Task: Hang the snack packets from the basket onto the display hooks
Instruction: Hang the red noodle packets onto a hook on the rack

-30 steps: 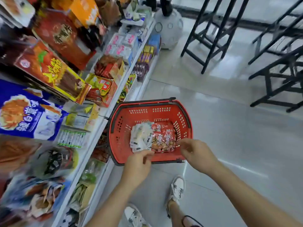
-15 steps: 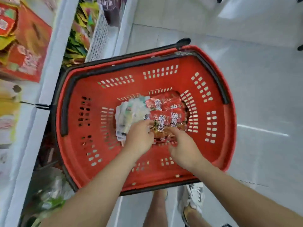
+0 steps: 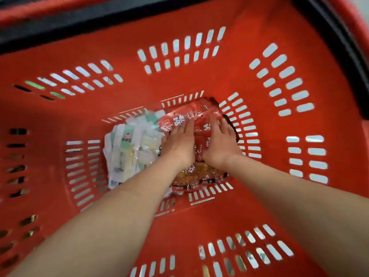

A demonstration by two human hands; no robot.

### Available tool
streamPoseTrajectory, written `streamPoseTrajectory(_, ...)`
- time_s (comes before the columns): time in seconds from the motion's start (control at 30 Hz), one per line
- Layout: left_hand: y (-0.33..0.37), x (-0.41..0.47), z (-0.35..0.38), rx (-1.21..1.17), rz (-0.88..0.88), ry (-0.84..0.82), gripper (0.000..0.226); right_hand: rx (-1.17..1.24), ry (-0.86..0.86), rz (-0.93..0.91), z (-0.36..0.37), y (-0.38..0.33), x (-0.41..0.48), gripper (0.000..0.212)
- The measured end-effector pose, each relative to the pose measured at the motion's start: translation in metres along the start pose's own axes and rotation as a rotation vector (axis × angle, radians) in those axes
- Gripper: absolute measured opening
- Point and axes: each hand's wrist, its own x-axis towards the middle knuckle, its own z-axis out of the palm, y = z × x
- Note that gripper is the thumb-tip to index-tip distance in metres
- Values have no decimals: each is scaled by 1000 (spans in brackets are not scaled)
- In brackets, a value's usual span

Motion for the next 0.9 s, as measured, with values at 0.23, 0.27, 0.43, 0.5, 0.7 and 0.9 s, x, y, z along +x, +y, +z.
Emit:
streamPoseTrajectory(0.23, -13, 11, -4, -77, -58, 96, 30, 88, 88, -36, -5, 2, 5, 95)
streamPoseTrajectory(0.27, -19, 6, -3, -130, -62, 73, 14, 80, 123, -50, -7, 2, 4, 87)
streamPoseTrajectory(0.43, -41, -38, -10, -296, -73, 66, 16, 75, 149, -86, -18, -2, -27, 46)
streamPoseTrajectory(0.5, -42, -62, -23, -370, -106, 121, 15, 134, 137, -108, -22, -6, -50, 43)
streamPoseTrajectory(0.7, -45, -132, -79, -489, -194, 393, 8, 291, 278, -117, -56, -15, -112, 21)
streamPoseTrajectory(0.9, -32, -213, -146, -315, -99, 594, 21, 350, 421, -199, -114, -37, -171, 9)
